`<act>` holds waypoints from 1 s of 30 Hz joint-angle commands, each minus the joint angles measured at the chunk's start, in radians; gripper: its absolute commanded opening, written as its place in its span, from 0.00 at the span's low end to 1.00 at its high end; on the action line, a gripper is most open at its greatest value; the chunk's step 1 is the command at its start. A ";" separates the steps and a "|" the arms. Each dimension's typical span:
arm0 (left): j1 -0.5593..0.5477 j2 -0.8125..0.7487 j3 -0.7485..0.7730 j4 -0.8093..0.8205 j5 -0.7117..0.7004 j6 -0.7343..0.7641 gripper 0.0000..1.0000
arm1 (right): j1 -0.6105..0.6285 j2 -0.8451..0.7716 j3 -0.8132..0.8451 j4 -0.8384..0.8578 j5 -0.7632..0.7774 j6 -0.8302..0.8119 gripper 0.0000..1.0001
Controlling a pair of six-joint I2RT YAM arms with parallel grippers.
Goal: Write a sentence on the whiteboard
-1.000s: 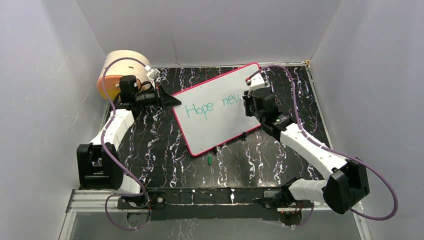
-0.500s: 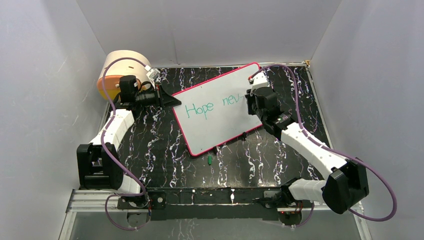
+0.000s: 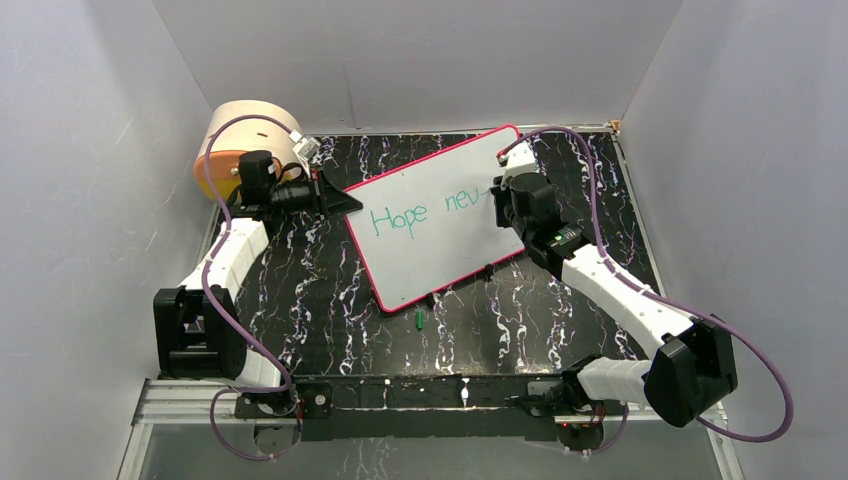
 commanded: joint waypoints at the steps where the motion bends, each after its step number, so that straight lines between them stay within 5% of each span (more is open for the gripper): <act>1: -0.046 0.044 -0.029 -0.098 -0.116 0.115 0.00 | -0.006 0.005 0.054 0.069 -0.022 -0.019 0.00; 30: -0.046 0.047 -0.028 -0.100 -0.120 0.112 0.00 | -0.006 -0.024 -0.012 -0.008 -0.152 0.016 0.00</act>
